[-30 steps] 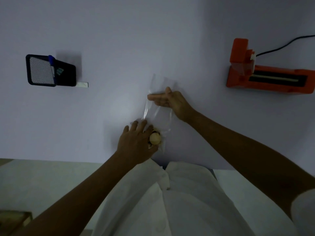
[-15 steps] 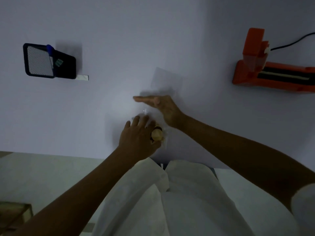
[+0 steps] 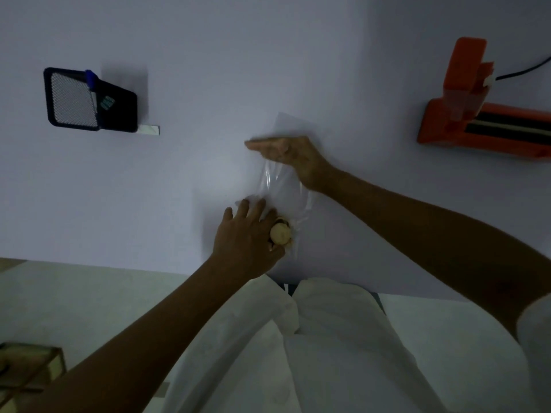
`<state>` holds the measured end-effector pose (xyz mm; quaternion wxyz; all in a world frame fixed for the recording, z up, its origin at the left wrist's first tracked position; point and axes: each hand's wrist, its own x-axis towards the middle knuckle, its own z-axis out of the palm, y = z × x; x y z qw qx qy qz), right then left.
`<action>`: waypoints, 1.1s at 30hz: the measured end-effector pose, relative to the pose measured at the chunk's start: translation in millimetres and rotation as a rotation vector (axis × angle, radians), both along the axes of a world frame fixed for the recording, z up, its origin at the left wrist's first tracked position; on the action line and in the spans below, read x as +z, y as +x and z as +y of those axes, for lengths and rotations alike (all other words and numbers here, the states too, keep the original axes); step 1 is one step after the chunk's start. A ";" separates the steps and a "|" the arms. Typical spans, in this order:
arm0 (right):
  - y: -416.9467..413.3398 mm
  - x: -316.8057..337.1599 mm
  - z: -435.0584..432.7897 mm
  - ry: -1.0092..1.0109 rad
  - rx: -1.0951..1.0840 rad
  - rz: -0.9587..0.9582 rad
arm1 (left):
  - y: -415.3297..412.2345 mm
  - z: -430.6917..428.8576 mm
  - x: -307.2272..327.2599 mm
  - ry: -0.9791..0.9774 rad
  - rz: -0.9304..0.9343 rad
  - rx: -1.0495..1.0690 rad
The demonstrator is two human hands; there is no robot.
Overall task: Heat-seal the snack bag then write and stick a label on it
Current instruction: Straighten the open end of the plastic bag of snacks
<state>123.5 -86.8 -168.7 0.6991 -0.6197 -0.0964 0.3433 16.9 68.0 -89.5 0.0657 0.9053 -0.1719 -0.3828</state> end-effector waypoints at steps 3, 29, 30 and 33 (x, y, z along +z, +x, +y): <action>18.7 1.0 -8.2 0.016 -0.059 0.000 | -2.0 1.3 -2.3 0.010 -0.008 -0.019; 36.9 9.3 -1.1 -0.009 -0.295 0.308 | 60.6 -20.6 -44.6 -0.147 -0.387 0.062; 40.9 11.7 -1.8 0.004 -0.313 0.370 | 63.6 -22.3 -46.4 -0.152 -0.400 0.076; 48.9 22.7 -10.1 -0.011 -0.488 0.433 | 80.0 -32.3 -47.2 -0.190 -0.415 0.219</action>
